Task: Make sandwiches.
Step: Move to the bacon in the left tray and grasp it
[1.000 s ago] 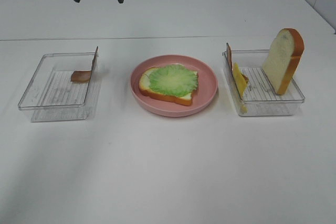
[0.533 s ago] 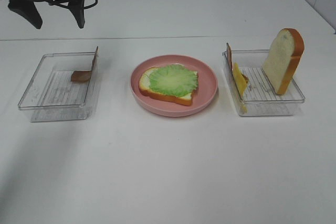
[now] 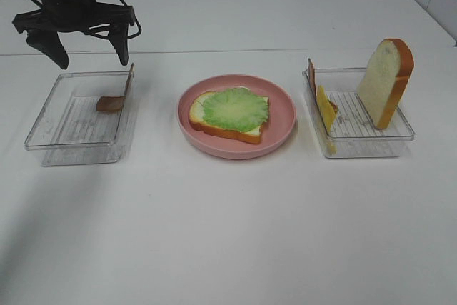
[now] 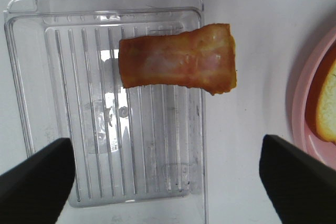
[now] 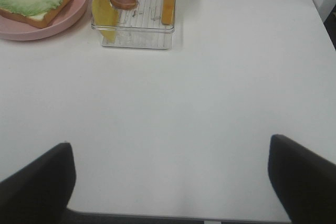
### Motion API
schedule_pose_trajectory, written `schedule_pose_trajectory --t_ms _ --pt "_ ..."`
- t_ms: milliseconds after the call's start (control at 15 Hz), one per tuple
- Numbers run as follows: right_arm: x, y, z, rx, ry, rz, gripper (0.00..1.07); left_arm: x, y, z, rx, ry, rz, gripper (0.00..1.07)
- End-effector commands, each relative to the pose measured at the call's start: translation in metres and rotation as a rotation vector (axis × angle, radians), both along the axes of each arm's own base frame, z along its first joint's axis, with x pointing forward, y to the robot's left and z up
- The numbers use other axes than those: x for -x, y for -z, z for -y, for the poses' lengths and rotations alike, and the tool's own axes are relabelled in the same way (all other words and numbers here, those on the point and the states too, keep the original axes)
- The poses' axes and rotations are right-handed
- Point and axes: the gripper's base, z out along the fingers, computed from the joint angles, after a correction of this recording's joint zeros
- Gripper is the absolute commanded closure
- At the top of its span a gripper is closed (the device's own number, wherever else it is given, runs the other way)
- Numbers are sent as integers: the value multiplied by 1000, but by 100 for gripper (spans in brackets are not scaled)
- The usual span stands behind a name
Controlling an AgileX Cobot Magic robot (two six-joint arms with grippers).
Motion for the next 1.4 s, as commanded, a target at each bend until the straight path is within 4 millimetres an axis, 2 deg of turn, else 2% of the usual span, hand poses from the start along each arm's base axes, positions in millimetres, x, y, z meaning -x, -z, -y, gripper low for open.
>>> schedule_pose_trajectory --t_ms 67,333,667,867,1267,1333,1400 --pt "3 1 1 6 -1 34 11 0 6 2 16 -34 -14 19" --pt "3 1 1 6 -1 34 11 -13 27 6 22 -49 -63 19" --pt "3 1 1 6 -1 34 11 -27 33 12 44 -52 -56 19" --pt "3 1 1 6 -1 34 11 -31 36 17 82 -67 -59 19" --pt "3 1 1 6 -1 34 11 -32 56 24 75 -61 -95 19" --pt "3 1 1 6 -1 34 11 -32 57 24 75 -61 -97 21" --pt "3 1 1 6 -1 34 11 -32 58 24 73 -64 -98 30"
